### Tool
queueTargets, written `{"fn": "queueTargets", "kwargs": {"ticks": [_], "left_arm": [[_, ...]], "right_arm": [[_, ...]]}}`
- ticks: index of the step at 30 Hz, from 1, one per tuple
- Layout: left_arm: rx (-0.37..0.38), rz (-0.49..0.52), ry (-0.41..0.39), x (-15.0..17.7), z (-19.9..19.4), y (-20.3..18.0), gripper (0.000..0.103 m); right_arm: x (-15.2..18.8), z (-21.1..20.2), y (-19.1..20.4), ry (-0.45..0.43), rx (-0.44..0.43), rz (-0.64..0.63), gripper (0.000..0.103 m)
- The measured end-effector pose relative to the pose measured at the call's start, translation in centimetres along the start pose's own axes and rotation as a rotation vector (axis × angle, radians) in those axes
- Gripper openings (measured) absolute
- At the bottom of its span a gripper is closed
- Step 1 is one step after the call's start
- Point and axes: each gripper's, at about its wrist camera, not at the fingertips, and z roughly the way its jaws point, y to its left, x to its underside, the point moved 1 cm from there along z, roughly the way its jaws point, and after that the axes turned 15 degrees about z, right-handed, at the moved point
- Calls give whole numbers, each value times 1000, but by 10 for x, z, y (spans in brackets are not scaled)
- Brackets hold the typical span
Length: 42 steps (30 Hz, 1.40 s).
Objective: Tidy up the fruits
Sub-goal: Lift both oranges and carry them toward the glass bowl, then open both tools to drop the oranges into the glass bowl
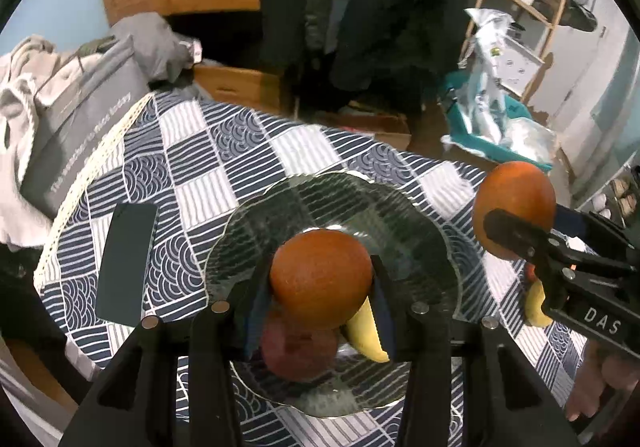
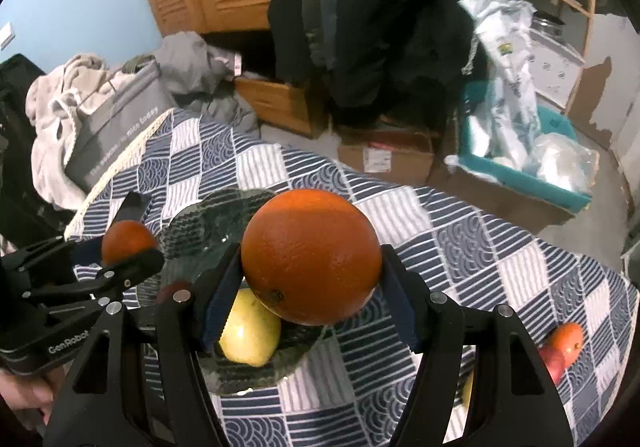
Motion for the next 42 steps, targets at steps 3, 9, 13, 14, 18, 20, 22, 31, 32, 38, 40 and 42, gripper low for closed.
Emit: {"fn": "queueTargets", "kwargs": {"ticks": [3, 9, 13, 14, 18, 20, 22, 31, 32, 38, 40, 42], "left_arm": [[-2, -25, 28, 4, 10, 9, 47], [1, -59, 89, 16, 32, 22, 47], [-1, -72, 115, 22, 39, 26, 47], [-6, -70, 118, 23, 41, 27, 47], [-9, -70, 133, 25, 46, 26, 47], [-19, -62, 140, 27, 49, 25, 47], [-22, -57, 148, 28, 51, 24, 47], [-35, -45, 162, 29, 55, 21, 48], [-34, -44, 170, 29, 56, 21, 49], [-18, -43, 195, 33, 62, 19, 52], [-18, -43, 197, 33, 61, 19, 52], [-17, -43, 191, 33, 59, 19, 54]], "right_arm": [[3, 14, 7, 31, -9, -6, 68], [11, 40, 14, 94, -17, -9, 68], [18, 53, 16, 134, -22, 1, 68], [19, 56, 16, 143, -22, -1, 68], [25, 65, 17, 172, -25, -3, 68], [27, 69, 17, 187, -27, 0, 68], [29, 71, 17, 194, -25, -1, 68], [28, 75, 17, 214, -30, 7, 69], [28, 76, 17, 220, -32, 8, 69], [26, 73, 17, 215, -46, 12, 70], [25, 70, 18, 207, -61, 10, 70], [23, 67, 20, 198, -61, 0, 70]]}}
